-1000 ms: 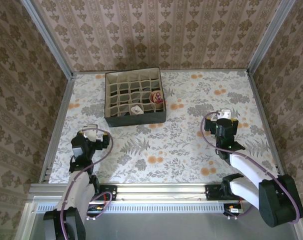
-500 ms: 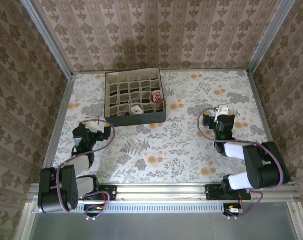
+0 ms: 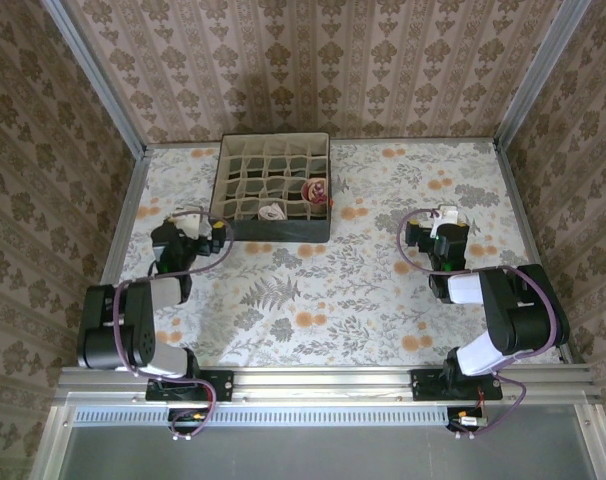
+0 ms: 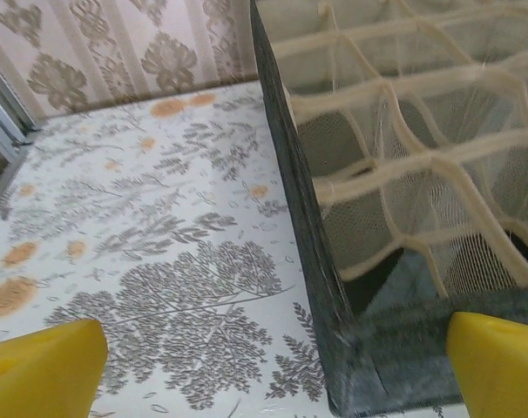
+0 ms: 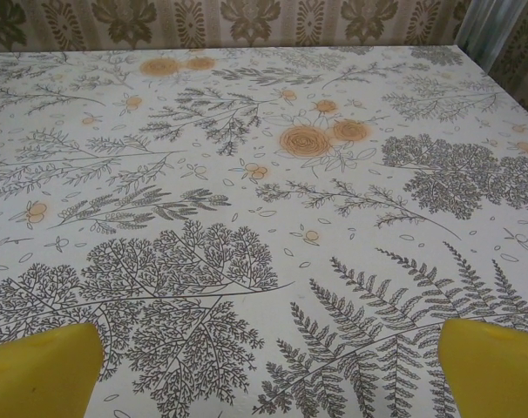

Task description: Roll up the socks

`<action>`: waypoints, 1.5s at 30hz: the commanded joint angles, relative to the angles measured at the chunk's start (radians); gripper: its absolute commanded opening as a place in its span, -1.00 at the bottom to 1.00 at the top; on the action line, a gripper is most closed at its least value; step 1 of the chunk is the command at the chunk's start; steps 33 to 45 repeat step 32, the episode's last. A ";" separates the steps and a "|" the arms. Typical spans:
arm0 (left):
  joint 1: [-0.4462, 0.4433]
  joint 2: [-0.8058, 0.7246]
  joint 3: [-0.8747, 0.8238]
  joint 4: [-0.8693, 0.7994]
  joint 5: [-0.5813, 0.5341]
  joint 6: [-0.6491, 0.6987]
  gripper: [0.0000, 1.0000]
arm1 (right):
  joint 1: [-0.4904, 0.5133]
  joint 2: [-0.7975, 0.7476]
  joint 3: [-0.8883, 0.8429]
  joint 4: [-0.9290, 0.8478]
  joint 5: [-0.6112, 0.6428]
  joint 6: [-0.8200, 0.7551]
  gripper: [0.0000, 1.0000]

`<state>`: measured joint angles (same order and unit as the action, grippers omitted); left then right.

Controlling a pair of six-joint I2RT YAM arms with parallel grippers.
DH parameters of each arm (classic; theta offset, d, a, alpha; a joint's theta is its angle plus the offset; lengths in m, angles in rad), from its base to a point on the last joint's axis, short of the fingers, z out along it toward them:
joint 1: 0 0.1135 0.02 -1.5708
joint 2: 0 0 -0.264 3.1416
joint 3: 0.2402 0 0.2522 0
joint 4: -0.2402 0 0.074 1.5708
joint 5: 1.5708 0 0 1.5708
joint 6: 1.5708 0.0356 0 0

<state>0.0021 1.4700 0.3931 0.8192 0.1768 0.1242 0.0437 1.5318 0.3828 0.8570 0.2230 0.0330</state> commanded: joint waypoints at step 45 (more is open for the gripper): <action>-0.002 0.082 0.000 0.091 -0.084 -0.045 1.00 | -0.003 -0.002 0.013 0.017 -0.025 0.018 1.00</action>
